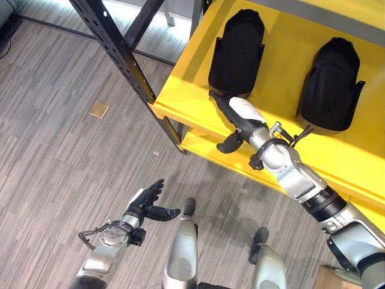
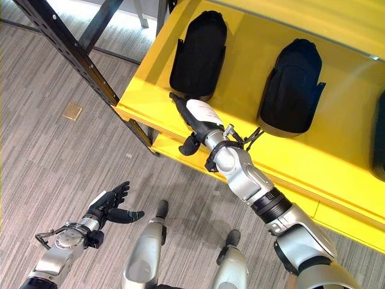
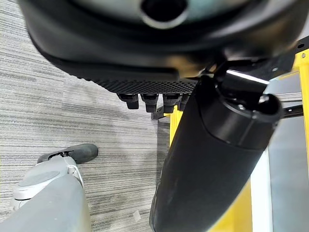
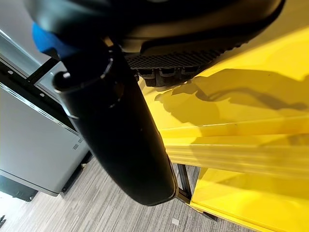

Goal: Move parts from the plastic box to the shelf.

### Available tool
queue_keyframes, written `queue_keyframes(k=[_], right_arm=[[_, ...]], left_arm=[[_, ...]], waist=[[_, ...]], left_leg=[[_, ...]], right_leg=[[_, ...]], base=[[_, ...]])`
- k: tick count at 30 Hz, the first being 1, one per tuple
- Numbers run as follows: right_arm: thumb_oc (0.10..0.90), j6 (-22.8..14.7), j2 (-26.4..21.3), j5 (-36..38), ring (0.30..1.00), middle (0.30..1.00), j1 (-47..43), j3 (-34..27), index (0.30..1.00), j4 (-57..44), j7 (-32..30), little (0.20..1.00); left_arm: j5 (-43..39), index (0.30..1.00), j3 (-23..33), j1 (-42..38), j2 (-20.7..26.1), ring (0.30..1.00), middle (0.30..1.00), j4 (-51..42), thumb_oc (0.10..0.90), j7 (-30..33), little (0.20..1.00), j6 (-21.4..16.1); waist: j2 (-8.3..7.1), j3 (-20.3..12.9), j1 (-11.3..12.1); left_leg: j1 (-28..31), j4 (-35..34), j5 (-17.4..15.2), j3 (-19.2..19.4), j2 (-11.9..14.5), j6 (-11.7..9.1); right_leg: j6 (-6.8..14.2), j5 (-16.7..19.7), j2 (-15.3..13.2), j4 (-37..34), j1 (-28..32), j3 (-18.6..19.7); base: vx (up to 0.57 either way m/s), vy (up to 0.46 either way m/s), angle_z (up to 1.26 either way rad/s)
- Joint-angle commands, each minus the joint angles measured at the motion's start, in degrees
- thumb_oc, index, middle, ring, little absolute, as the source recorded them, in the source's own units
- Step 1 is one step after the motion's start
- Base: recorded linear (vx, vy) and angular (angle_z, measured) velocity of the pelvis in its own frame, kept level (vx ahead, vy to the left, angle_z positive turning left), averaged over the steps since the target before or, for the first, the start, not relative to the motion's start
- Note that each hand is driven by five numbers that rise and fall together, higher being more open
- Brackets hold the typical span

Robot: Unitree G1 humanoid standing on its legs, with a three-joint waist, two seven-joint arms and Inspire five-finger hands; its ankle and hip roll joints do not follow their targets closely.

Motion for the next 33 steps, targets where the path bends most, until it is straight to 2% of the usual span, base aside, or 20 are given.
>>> queue_keyframes(k=[1, 22, 26, 33], right_arm=[[0.9, -4.1, 0.1, -0.1, 1.0, 1.0, -11.0, -2.6, 1.0, -0.7, -4.2, 1.0], [0.9, -5.6, -0.1, 1.6, 1.0, 1.0, -12.0, -2.7, 1.0, 1.4, -4.9, 1.0], [0.9, -4.8, 0.3, 1.4, 1.0, 1.0, -12.8, -2.7, 1.0, 0.9, -4.3, 1.0], [0.9, -6.5, 0.7, 2.8, 1.0, 1.0, -12.0, -2.0, 1.0, 0.5, -1.2, 1.0]], left_arm=[[-0.4, 1.0, -1.4, 0.6, 2.5, 1.0, 1.0, -5.8, 0.9, 0.3, 1.0, -2.1], [-0.2, 1.0, -1.1, 1.2, 2.7, 1.0, 1.0, -5.9, 0.9, -0.1, 1.0, -2.3], [-0.5, 1.0, -1.0, 1.3, 2.7, 1.0, 1.0, -6.0, 0.9, 0.2, 1.0, -2.0], [-0.2, 1.0, -1.0, 1.6, 2.7, 1.0, 1.0, -5.3, 0.9, 0.0, 1.0, -2.6]], waist=[[0.84, -2.9, 0.8], [0.72, -2.8, 1.7], [0.84, -2.8, 1.8], [0.64, -2.6, 1.8]], left_leg=[[1.7, 1.1, -3.4, 2.9, -1.8, 4.3], [1.8, 1.3, -3.5, 2.2, -2.1, 4.4], [1.8, 1.3, -3.4, 2.0, -2.2, 4.4], [1.6, 1.9, -3.7, 1.9, -2.2, 4.5]], right_leg=[[-5.1, -6.3, 2.6, 5.6, 2.0, -3.9], [-5.1, -6.3, 2.6, 5.5, 2.7, -4.5], [-5.2, -6.5, 2.5, 5.9, 2.6, -4.5], [-5.2, -6.7, 2.5, 6.5, 2.3, -4.4]], base=[[0.0, 0.0, 0.0], [0.0, 0.0, 0.0], [0.0, 0.0, 0.0], [0.0, 0.0, 0.0]])
